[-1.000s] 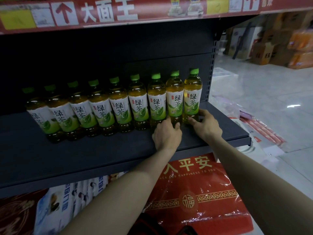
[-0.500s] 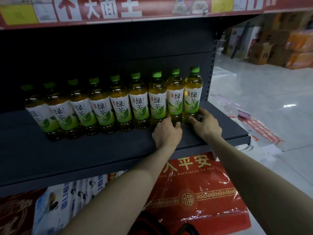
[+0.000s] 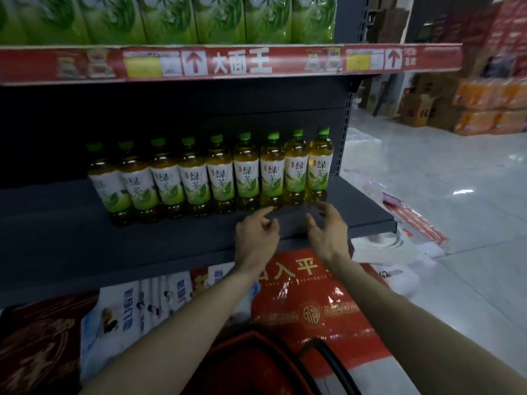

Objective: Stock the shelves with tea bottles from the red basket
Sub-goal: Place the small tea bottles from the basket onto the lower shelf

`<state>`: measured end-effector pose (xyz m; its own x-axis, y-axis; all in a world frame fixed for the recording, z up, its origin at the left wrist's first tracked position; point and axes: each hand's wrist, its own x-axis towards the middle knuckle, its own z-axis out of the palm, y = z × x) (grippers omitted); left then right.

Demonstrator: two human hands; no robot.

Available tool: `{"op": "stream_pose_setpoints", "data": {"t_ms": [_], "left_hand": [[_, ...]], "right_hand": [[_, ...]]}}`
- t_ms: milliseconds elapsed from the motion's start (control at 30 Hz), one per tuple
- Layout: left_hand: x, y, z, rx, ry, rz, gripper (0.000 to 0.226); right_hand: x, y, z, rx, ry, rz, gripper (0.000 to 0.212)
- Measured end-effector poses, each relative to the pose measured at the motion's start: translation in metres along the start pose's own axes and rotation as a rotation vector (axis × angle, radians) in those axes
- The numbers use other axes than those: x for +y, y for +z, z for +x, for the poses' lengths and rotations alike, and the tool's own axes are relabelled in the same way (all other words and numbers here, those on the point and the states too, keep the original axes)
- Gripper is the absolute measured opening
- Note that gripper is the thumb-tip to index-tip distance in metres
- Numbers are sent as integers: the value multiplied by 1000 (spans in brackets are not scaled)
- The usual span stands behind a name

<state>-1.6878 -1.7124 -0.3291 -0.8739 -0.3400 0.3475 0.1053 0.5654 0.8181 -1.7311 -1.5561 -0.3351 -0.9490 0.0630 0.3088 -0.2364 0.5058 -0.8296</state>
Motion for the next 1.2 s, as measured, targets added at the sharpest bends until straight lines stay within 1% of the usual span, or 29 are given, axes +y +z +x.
{"op": "stream_pose_setpoints", "data": {"t_ms": [67, 133, 267, 400, 467, 567, 700, 767, 867, 900, 933, 1000, 1067, 1133, 1200], "left_hand": [[-11, -27, -28, 26, -21, -62, 35], [-23, -56, -58, 33, -106, -103, 35], [-54, -111, -117, 34, -248, -99, 33], [-83, -152, -168, -32, -306, -27, 13], [-104, -169, -193, -57, -366, 1, 11], [-140, -188, -225, -117, -473, 60, 11], [-188, -199, -263, -263, -574, 158, 13], [-212, -197, -278, -329, -622, 221, 16], [-246, -193, -293, -385, -721, 271, 17], [-254, -191, -295, -439, -750, 303, 16], [-263, -188, -296, -528, -767, 349, 15], [-281, -182, -296, -740, -781, 450, 11], [-300, -176, -295, -889, -818, 543, 8], [-322, -169, -297, -968, -848, 628, 26], [-337, -162, -302, -979, -862, 671, 39]], "right_hand": [[-14, 5, -32, -37, -27, 58, 40], [-28, 10, -68, -84, -43, 117, 36], [-45, 33, -140, -192, -119, 105, 28], [-46, 59, -197, -415, -125, 38, 36], [-41, 74, -225, -545, -149, -8, 37], [-30, 96, -259, -681, -191, -93, 35], [2, 117, -291, -856, -218, -265, 35], [24, 119, -301, -929, -179, -333, 35], [56, 124, -309, -994, -128, -431, 33], [64, 127, -310, -1016, -125, -461, 32], [70, 129, -310, -1053, -124, -495, 32], [78, 137, -308, -1140, -128, -574, 41], [87, 147, -305, -1224, -145, -636, 49], [111, 164, -303, -1286, -175, -717, 51], [120, 174, -309, -1336, -205, -806, 52]]}}
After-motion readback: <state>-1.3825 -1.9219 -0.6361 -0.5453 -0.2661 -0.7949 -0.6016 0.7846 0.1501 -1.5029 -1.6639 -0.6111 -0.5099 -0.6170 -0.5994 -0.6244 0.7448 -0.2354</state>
